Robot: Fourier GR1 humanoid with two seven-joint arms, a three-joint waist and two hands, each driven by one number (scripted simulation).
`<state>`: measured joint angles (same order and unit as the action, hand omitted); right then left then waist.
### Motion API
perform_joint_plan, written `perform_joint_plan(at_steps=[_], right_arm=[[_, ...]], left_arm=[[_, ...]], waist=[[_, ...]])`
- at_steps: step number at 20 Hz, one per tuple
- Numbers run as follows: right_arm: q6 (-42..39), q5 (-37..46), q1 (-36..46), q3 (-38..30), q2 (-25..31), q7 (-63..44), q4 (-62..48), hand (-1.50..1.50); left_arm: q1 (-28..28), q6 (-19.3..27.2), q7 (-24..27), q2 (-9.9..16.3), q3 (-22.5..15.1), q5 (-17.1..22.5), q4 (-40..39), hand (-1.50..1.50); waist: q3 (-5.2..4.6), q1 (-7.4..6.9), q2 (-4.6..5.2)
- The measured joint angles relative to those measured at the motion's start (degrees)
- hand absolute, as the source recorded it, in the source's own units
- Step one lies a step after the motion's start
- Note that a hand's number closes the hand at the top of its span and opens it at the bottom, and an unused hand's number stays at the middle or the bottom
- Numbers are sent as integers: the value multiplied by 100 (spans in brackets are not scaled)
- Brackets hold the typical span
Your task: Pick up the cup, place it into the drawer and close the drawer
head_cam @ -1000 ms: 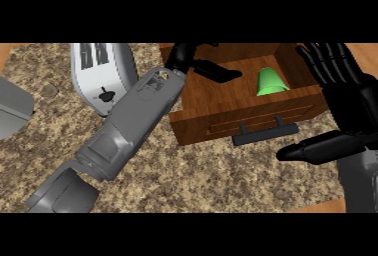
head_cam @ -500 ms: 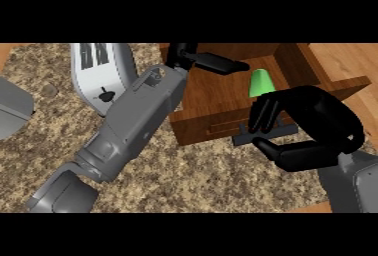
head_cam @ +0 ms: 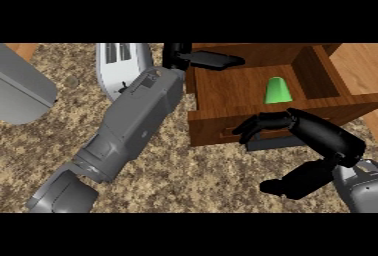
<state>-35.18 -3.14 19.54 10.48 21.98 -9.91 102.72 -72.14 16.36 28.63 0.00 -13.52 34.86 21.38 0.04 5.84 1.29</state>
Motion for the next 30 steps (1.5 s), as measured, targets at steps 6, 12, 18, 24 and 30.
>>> perform_joint_plan(at_steps=[6,12,18,24,30], right_arm=[[594,1588,-255,456,-47,523,-712,-150],[1087,2658,76,879,-218,1266,-2457,150],[1734,3247,875,803,-505,1996,-4510,150],[2233,3219,1777,212,-491,2835,-5984,150],[2459,2971,2422,-383,-360,3293,-6928,150]], left_arm=[[226,-98,222,0,34,210,107,-150],[557,-324,303,61,130,279,411,-150],[1032,-547,278,329,122,277,877,-150],[1510,-821,194,548,82,306,1307,-150],[1867,-1093,51,806,48,344,1686,-150]], waist=[[0,-360,-52],[4,-704,-74],[-1,-983,-78],[13,-1217,-36],[42,-1393,21]])
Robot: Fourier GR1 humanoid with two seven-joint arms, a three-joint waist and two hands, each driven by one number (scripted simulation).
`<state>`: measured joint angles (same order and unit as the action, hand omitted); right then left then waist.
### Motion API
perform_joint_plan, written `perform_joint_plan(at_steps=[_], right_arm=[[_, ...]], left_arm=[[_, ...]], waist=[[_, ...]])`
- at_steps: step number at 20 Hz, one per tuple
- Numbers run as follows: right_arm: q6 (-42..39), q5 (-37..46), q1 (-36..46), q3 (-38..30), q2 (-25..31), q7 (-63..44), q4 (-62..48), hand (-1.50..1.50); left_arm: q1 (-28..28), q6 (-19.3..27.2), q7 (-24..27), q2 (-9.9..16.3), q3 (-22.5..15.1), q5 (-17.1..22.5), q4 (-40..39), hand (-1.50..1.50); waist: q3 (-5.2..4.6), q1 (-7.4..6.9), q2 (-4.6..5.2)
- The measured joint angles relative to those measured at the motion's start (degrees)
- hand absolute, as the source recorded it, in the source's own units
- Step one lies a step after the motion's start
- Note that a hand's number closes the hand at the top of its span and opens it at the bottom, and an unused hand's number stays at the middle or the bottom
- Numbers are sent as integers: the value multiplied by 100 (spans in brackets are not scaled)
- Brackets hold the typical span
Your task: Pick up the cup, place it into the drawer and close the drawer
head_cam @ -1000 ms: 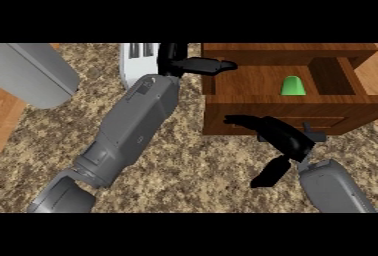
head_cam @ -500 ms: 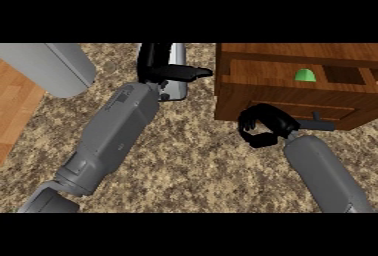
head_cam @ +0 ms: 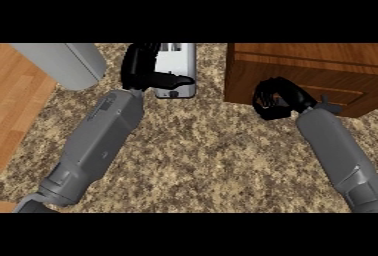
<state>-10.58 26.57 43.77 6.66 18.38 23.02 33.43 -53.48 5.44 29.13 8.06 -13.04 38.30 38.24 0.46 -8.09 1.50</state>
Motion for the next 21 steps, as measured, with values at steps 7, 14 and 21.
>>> perform_joint_plan(at_steps=[7,14,21], right_arm=[[-538,-351,64,-238,97,171,-167,150],[-1082,-670,-1,-387,238,150,-77,150],[-1565,-938,-97,-480,383,107,93,150]], left_arm=[[191,-238,-137,208,-36,18,220,-150],[395,-438,-168,278,-94,28,377,-150],[545,-618,-171,336,-113,58,498,-150]], waist=[[12,-88,3],[39,-194,26],[70,-291,70]])
